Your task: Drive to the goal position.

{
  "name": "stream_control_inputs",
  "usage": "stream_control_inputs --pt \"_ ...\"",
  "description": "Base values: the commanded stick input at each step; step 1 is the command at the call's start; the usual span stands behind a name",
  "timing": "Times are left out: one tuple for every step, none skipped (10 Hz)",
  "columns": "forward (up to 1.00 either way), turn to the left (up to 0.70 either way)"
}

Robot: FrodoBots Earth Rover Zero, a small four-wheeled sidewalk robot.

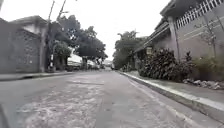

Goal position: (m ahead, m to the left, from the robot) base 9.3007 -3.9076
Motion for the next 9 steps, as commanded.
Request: stream_control_inputs --pt "1.0 -0.3" --pt "0.99 -0.04" --pt "0.99 -0.01" --pt "0.99 0.0" --pt "0.99 0.0" --pt "1.0 0.0" --pt "1.0 0.0" --pt "0.99 0.0" --pt "0.99 0.0"
